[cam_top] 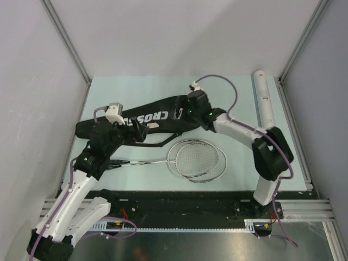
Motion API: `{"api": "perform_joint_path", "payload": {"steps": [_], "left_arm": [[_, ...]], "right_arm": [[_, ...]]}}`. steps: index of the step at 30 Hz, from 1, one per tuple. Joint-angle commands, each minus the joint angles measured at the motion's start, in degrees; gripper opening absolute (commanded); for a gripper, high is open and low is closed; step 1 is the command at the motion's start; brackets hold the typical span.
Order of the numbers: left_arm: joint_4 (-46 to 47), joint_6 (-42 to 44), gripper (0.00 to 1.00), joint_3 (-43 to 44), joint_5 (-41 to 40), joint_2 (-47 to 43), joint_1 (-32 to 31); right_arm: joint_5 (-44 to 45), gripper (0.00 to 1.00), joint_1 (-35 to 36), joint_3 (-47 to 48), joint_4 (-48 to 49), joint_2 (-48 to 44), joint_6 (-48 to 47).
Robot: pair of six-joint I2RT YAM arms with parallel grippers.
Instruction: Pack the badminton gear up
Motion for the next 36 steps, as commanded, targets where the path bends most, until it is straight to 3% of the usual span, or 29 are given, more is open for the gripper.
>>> {"api": "perform_joint_path", "payload": {"steps": [1,2,3,10,19,27,29,32,36], "left_arm": [[0.3,1.7,0.95,-1.5,5.4,-2.0,0.2],[0.0,2.3,0.94,-1.3,6.4,-1.6,0.2],[-0.5,2.8,0.92,-0.9,7.1,-1.4,0.2],[-0.4,3.8,0.89,-0.8,11.1,1.8,0.2],[-0.4,4.5,0.86,-0.6,13.0,5.6,0.2],[-0.3,3.8,0.83,-2.7,9.0,3.8,0.2],[-0.4,3.3,0.82,-3.1,7.1,3.9,0.1],[-0.3,4.4,0.81,-2.6,4.6,7.1,-0.1],[-0.5,10.6,0.75,0.6,6.0,17.2,-0.8]], "right_arm": [[-1.0,0.71,3.7,-0.7,10.3,6.3,17.0],[-0.9,0.58,3.9,-0.7,9.7,7.8,19.4],[-0.4,0.58,4.0,-0.7,9.1,8.4,19.9],[3.3,0.58,5.4,-1.4,1.0,11.6,23.1],[7.0,0.59,8.8,-4.5,0.4,12.0,26.8],[7.0,0.59,8.7,-6.1,3.9,16.1,33.6],[11.3,0.57,9.1,-6.1,2.2,16.1,37.5],[14.3,0.44,9.5,-6.0,0.4,16.4,39.6],[13.5,0.44,8.7,-6.0,0.5,15.5,37.1]]}}
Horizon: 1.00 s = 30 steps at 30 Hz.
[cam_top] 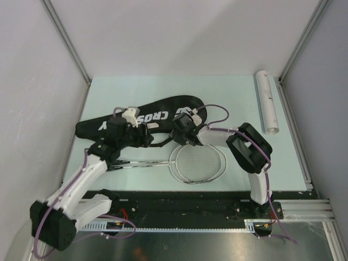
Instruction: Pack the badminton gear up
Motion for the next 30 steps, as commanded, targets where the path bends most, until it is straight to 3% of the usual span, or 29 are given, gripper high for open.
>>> {"api": "perform_joint_path", "payload": {"steps": [1,5,10,16,20,25,28,29,30], "left_arm": [[0.5,7.6,0.74,4.2,1.1,10.4,-1.3],[0.5,15.0,0.73,8.4,1.4,21.1,-4.9],[0.5,16.0,0.65,13.8,1.0,32.1,-5.9],[0.8,19.1,0.62,19.5,-1.8,43.5,-8.0],[0.7,20.7,0.49,21.3,-2.8,47.9,-9.2],[0.6,20.8,0.42,20.1,-2.8,49.1,-10.5],[0.2,21.1,0.21,19.8,-3.3,49.8,-12.0],[0.0,20.7,0.05,20.0,-3.6,49.8,-12.1],[-0.6,20.4,0.00,20.8,-3.8,48.6,-12.0]], "right_arm": [[3.7,0.47,-0.5,-0.6,-2.3,0.3,-1.8],[-2.4,0.59,-2.2,-0.6,2.9,-4.8,-14.0],[-4.6,0.69,-6.4,-0.7,0.7,-12.9,-23.2],[-13.3,0.70,-14.3,-4.3,-0.5,-17.4,-26.6],[-18.1,0.69,-18.8,-10.4,2.5,-20.9,-25.1],[-18.8,0.68,-20.5,-14.7,3.4,-23.1,-27.1],[-19.5,0.69,-20.0,-16.7,4.7,-23.8,-27.5],[-20.7,0.69,-20.1,-17.3,7.4,-23.7,-27.2],[-21.8,0.70,-20.0,-17.9,8.1,-23.4,-27.1]]}}
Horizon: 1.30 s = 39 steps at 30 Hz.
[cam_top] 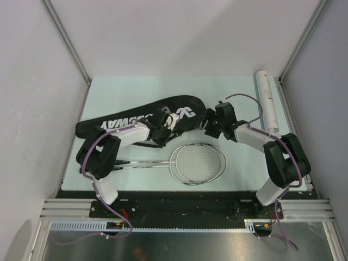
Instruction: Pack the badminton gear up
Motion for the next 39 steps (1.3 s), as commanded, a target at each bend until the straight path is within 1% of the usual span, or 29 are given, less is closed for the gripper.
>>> {"api": "perform_joint_path", "payload": {"steps": [1,3,5,6,7,8,10,11,14,15,19,22,24,25,26,27,29,31,33,34,39], "left_arm": [[-1.4,1.6,0.00,1.8,-0.4,-1.2,-1.2],[-1.9,1.6,0.00,3.9,-0.3,-3.8,-1.2],[-2.9,1.2,0.01,5.6,0.4,-7.5,-1.2],[-3.1,1.0,0.00,7.6,1.0,-8.4,-1.2],[-3.9,0.9,0.00,8.5,1.7,-9.8,-1.2],[-4.4,0.8,0.00,9.4,2.3,-10.3,-1.2],[-5.4,0.3,0.00,11.9,3.5,-10.8,-1.2],[-5.8,0.2,0.00,12.6,4.0,-11.2,-1.2],[-6.3,-0.5,0.00,14.3,5.6,-11.9,-1.2],[-6.4,-0.5,0.00,14.8,5.7,-12.2,-1.2],[-6.7,0.2,0.00,14.6,6.7,-13.3,-1.2],[-6.8,0.4,0.00,14.7,6.5,-14.1,-1.2],[-6.9,0.5,0.00,15.6,6.7,-14.3,-1.2],[-7.0,0.5,0.00,16.0,6.8,-14.7,-1.2],[-7.1,0.2,0.00,16.5,7.8,-14.7,-1.2],[-7.2,0.0,0.00,17.7,8.4,-14.8,-1.2],[-7.4,-0.9,0.00,18.7,10.1,-15.3,-1.2],[-7.5,-1.8,0.00,20.0,10.8,-15.8,-1.2],[-7.6,-1.9,0.00,20.9,11.7,-16.1,-1.2],[-7.6,-1.9,0.00,21.2,11.9,-16.1,-1.2],[-7.7,-3.8,0.00,21.9,13.6,-15.9,-1.2]], "right_arm": [[-5.4,0.73,0.5,-1.4,6.0,-2.5,-1.3],[-6.9,0.78,0.7,-1.4,8.1,-2.0,-1.1],[-9.7,0.80,0.7,-1.4,11.6,-0.7,1.5],[-10.7,0.81,0.7,-1.4,13.1,-0.2,3.4],[-12.2,0.81,0.8,-1.3,14.6,1.8,7.3],[-12.9,0.81,1.0,-1.3,18.3,2.7,10.0],[-14.6,0.79,1.7,-1.3,22.3,5.3,14.6],[-14.8,0.77,2.2,-1.3,25.5,7.5,20.0],[-13.0,0.72,4.4,-0.7,29.0,10.6,26.0],[-12.2,0.72,5.0,-0.4,29.3,10.9,26.8],[-8.1,0.71,7.3,1.7,29.5,12.3,26.8],[-5.5,0.72,8.1,2.1,29.0,11.6,27.2],[-3.1,0.73,8.7,2.2,25.4,10.2,26.6],[0.7,0.74,9.0,2.2,24.1,8.7,24.5],[2.2,0.75,9.5,2.1,23.8,8.0,23.2],[4.2,0.74,10.1,2.2,23.8,7.7,22.0],[5.2,0.71,10.7,2.5,25.6,7.3,18.6],[7.4,0.63,11.2,3.6,24.9,7.4,15.3],[8.2,0.56,11.6,3.6,26.8,7.3,13.6],[8.2,0.56,11.8,3.6,27.1,7.2,12.8],[15.7,0.57,13.4,5.0,29.5,7.1,7.5]]}}
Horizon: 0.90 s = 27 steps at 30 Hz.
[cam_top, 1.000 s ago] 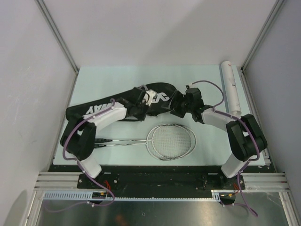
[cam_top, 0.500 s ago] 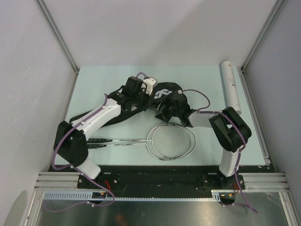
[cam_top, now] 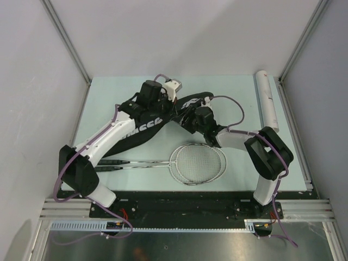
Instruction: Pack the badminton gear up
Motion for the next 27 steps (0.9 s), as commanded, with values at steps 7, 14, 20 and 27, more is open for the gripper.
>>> {"api": "perform_joint_path", "payload": {"steps": [7,14,20,27], "left_arm": [[0.7,-2.7,0.00,3.8,5.3,-2.5,-0.3],[0.5,-3.2,0.00,5.7,3.9,-2.0,-0.2],[0.4,-3.7,0.00,7.3,3.6,-1.3,-0.3],[0.0,-4.2,0.00,8.2,4.3,-1.5,-0.2]], "right_arm": [[10.6,0.56,2.3,6.8,5.6,1.3,-8.8],[9.3,0.66,5.4,7.3,2.6,0.5,-15.3],[6.4,0.69,5.8,5.6,2.5,-0.4,-16.0],[8.6,0.59,4.5,5.5,0.9,1.4,-13.7]]}}
